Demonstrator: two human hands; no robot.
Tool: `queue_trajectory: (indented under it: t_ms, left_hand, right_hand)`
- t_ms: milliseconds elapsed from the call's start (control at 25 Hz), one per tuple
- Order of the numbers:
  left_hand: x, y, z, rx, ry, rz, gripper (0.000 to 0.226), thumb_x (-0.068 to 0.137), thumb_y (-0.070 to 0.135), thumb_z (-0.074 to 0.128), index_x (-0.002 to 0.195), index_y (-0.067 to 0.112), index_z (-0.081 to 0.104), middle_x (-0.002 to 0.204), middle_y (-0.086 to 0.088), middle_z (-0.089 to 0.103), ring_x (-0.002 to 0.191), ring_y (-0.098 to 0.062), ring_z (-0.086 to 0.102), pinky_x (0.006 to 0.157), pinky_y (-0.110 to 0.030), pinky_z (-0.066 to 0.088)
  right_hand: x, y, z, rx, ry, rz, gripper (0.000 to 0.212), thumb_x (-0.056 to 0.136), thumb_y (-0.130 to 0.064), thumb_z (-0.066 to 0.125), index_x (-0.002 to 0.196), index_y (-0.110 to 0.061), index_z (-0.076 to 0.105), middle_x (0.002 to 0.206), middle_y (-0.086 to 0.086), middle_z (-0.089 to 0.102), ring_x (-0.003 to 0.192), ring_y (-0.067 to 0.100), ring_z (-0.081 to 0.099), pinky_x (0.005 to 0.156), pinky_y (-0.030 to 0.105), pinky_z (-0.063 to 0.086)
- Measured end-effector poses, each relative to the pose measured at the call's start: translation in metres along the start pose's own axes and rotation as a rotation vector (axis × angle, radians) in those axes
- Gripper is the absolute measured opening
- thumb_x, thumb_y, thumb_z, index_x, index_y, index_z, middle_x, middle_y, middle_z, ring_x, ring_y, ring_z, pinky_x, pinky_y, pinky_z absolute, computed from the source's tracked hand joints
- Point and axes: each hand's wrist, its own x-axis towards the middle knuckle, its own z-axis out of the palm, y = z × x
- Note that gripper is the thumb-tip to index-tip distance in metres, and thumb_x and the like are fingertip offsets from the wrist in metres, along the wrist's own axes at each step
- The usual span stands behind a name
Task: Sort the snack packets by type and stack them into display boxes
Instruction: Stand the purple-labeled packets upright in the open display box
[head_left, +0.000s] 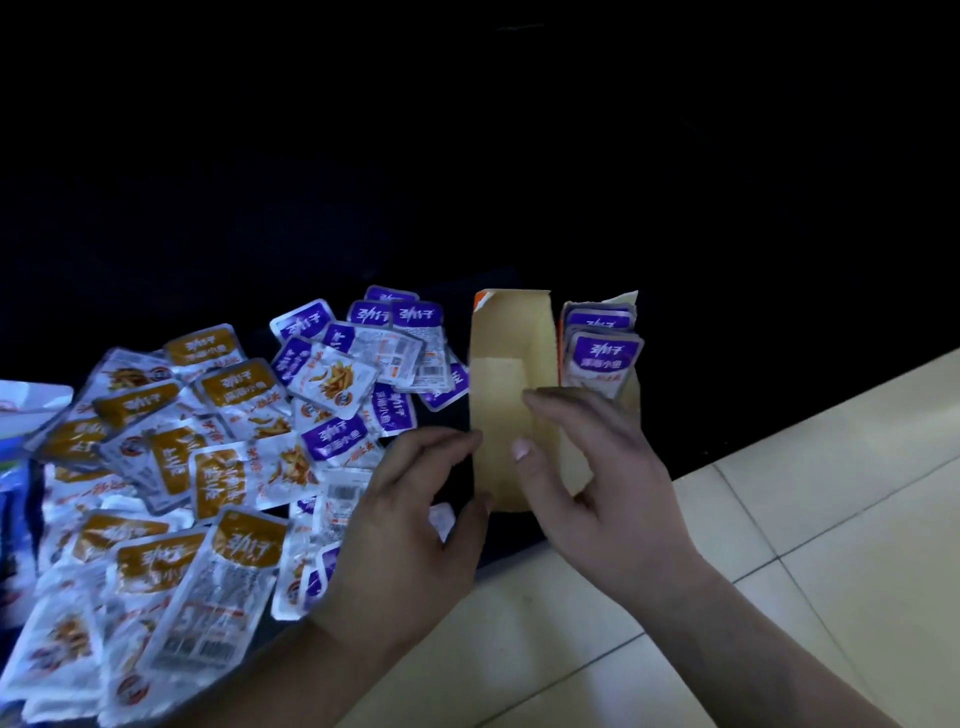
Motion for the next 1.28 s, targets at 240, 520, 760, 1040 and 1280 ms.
queue_trajectory:
  t_ms: [240, 520, 760, 1040, 1280]
  left_hand:
    - [-0.04, -0.065, -0.079, 0.47, -0.163, -0.015, 0.049, 0.081, 0.048, 0.064, 0.123, 0.025, 0.072, 0.135, 0.002, 0.059, 0.125, -0.026, 0.056, 0.098, -0.045, 0.055]
    - [-0.071, -0.086, -0.093, 0.576, -0.231, 0.017, 0.065, 0.082, 0.06, 0.068, 0.135, 0.023, 0.066, 0.155, -0.01, 0.047, 0.148, -0.038, 0.038, 0.114, -0.061, 0.039]
    - [-0.085, -0.094, -0.136, 0.677, -0.194, -0.028, 0.065, 0.068, 0.046, 0.085, 0.122, 0.014, 0.072, 0.132, -0.004, 0.062, 0.124, -0.035, 0.054, 0.103, -0.049, 0.047]
    - [-0.084, -0.114, -0.168, 0.801, -0.139, -0.071, 0.057, 0.065, 0.015, 0.086, 0.12, 0.009, 0.072, 0.14, -0.011, 0.059, 0.119, -0.042, 0.054, 0.101, -0.054, 0.048]
    - [-0.058, -0.086, -0.12, 0.657, -0.129, -0.193, 0.059, 0.077, 0.052, 0.071, 0.125, 0.018, 0.067, 0.115, -0.002, 0.07, 0.105, -0.032, 0.062, 0.082, -0.044, 0.053]
  right_hand:
    - [-0.024, -0.036, 0.07, -0.005, -0.266, -0.016, 0.036, 0.091, -0.039, 0.057, 0.124, -0.027, 0.066, 0.113, -0.011, 0.063, 0.104, 0.013, 0.061, 0.079, 0.039, 0.057]
    - [-0.036, -0.048, 0.089, -0.03, -0.324, -0.015, 0.044, 0.091, -0.043, 0.052, 0.129, -0.026, 0.065, 0.122, -0.01, 0.062, 0.112, 0.013, 0.06, 0.085, 0.035, 0.058]
    - [-0.04, -0.044, 0.125, -0.252, -0.7, -0.031, 0.091, 0.09, -0.05, 0.066, 0.16, -0.046, 0.008, 0.171, -0.014, -0.007, 0.158, 0.015, -0.009, 0.124, 0.047, 0.026]
    - [-0.028, -0.052, 0.143, -0.251, -0.591, -0.017, 0.087, 0.083, -0.062, 0.071, 0.157, -0.041, 0.032, 0.168, -0.02, 0.017, 0.155, 0.013, 0.02, 0.113, 0.039, 0.043]
    - [-0.024, -0.051, 0.146, -0.279, -0.467, 0.01, 0.088, 0.08, -0.07, 0.069, 0.154, -0.041, 0.034, 0.15, -0.024, 0.039, 0.133, 0.008, 0.047, 0.084, 0.031, 0.053]
